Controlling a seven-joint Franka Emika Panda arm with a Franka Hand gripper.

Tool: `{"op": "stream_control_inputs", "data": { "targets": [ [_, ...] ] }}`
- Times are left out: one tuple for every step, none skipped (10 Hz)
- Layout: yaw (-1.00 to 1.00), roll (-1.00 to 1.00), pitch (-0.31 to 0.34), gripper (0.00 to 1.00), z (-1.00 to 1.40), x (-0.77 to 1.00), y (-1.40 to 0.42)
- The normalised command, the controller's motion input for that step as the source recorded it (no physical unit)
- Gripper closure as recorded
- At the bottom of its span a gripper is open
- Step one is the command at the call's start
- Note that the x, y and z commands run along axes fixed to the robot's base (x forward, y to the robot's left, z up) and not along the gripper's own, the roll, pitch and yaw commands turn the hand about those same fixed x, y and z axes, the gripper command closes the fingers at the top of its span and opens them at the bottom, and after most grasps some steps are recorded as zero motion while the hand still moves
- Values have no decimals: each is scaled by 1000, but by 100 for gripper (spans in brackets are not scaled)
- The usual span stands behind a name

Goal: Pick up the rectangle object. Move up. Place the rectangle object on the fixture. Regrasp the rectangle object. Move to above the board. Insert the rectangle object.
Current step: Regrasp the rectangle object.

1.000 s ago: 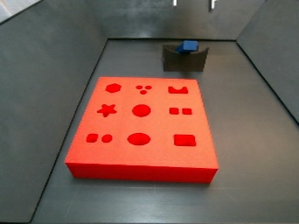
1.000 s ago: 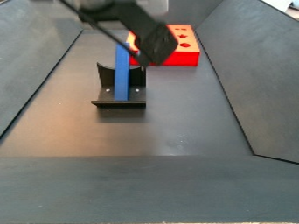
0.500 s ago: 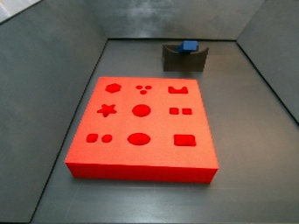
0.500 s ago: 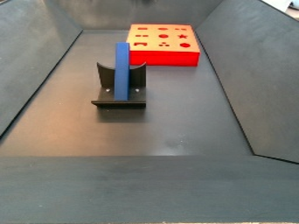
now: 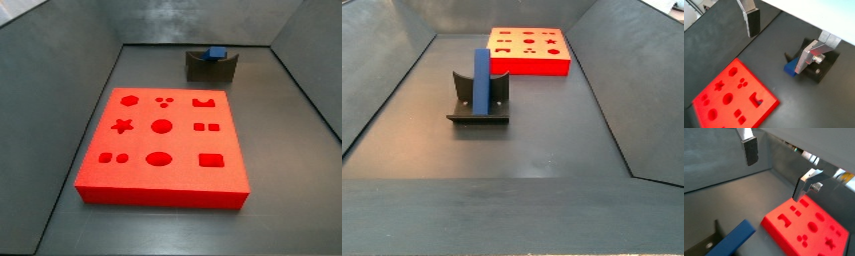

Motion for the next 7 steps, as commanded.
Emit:
{"op": "stream_control_inputs", "data": {
  "targets": [
    [11,1000,-2,0,11,-31,3],
    [11,1000,-6,0,10,-26,-14],
    [13,1000,-11,0,16,-24,-15],
    [13,1000,-14,0,15,-19,-17],
    [15,1000,-19,0,7,-6,-16],
    [16,1000,-20,0,7,-4,-16],
    [17,1000,-17,0,5,-6,-20]
  ]
}}
